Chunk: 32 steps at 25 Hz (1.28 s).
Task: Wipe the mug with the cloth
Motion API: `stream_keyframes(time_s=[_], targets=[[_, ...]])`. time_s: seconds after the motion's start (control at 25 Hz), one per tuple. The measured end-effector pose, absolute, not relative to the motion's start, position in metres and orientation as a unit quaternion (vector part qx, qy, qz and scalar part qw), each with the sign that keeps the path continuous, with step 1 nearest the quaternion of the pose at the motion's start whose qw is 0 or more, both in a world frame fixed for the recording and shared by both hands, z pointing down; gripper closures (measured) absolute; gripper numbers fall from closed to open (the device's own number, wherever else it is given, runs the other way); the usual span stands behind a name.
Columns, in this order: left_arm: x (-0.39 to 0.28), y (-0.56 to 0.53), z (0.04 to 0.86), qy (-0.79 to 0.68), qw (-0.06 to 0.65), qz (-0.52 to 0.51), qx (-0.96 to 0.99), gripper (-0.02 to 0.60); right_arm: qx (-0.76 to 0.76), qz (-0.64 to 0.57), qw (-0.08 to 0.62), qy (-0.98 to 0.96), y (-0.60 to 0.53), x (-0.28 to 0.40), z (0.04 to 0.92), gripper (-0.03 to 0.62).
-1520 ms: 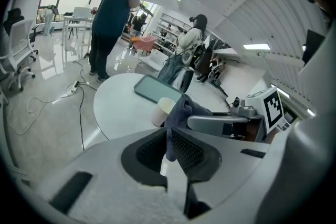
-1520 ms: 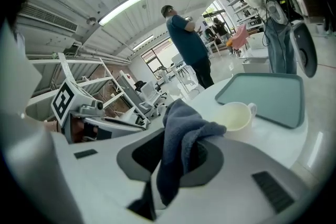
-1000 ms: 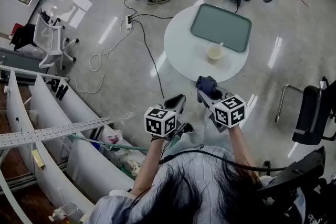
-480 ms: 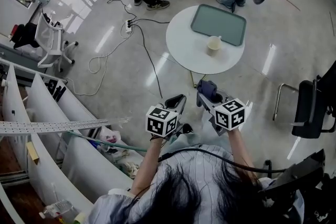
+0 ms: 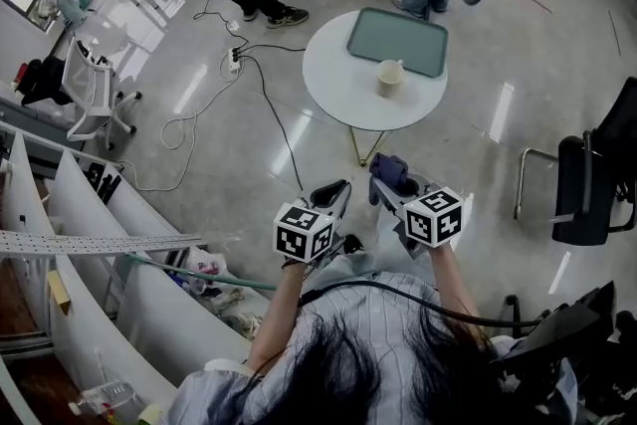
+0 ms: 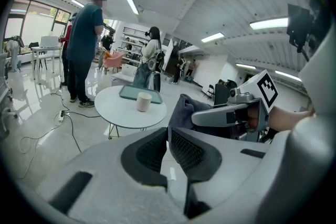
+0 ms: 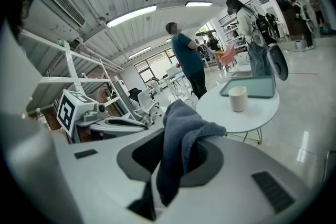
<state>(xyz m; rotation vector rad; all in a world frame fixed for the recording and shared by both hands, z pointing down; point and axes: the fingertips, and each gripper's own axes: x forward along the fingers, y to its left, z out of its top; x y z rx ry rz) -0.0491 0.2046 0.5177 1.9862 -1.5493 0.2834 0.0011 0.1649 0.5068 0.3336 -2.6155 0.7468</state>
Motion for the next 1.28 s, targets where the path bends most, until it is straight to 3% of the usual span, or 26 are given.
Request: stream_keyframes(time_s=[1.28], targets=[[-0.056, 0.199, 0.513, -0.582, 0.278, 0.110, 0.757, 0.540, 0.103, 0.281, 0.216, -0.929, 0.178, -0.005, 0.512, 0.514]])
